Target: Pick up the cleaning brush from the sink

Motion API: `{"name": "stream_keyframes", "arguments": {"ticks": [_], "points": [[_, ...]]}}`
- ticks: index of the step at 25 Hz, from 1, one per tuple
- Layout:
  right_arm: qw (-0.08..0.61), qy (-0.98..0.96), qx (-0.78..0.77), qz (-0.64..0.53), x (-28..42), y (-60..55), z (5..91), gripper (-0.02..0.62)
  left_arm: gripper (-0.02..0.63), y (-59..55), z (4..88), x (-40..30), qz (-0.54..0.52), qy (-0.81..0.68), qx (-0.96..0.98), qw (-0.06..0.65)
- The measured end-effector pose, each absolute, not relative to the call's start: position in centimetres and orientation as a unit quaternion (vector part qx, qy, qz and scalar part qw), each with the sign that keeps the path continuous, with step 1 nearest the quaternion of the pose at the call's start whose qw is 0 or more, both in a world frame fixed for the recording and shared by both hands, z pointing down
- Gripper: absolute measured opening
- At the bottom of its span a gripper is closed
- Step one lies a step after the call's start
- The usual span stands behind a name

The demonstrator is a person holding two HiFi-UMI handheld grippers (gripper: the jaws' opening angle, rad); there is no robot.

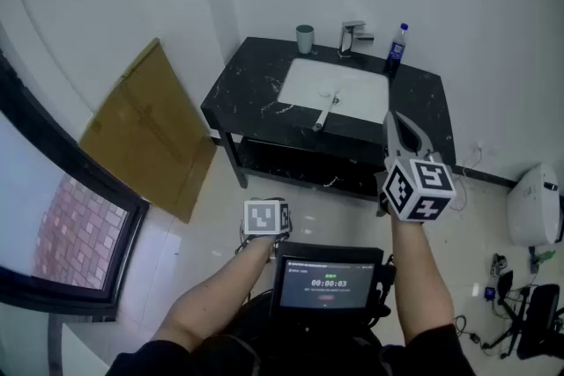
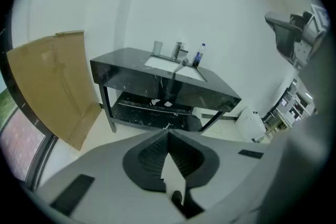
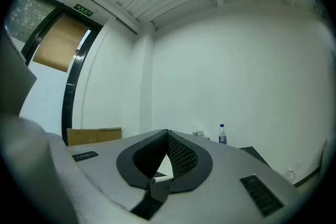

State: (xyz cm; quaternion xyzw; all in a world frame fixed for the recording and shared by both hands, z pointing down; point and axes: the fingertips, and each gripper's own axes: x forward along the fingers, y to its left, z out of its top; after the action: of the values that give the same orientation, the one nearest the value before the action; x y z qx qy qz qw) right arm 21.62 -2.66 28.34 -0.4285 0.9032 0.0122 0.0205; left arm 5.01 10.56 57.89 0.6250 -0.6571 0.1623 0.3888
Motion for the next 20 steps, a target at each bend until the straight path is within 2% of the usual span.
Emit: {"name": "stream_keyframes", "arguments": {"ticks": [6, 14, 20], "points": [[-0.014, 0.910, -0.413, 0.006, 13.5, -4.4, 29.6, 0.006, 0.009, 8.6, 55.1, -2.4, 0.163, -0.652, 0.650, 0.355], [-0.040, 0.913, -0.406, -0.007, 6.9, -12.6, 30.9, 0.006, 0.009, 0.6, 52.0, -8.2, 0.139, -0.646, 0.670, 0.339], [-0.064, 0.912, -0.402, -0.044, 2.6, -21.8, 33.5, 0.006, 0.009, -8.4, 47.5, -13.3, 0.147, -0.653, 0.692, 0.269]]}}
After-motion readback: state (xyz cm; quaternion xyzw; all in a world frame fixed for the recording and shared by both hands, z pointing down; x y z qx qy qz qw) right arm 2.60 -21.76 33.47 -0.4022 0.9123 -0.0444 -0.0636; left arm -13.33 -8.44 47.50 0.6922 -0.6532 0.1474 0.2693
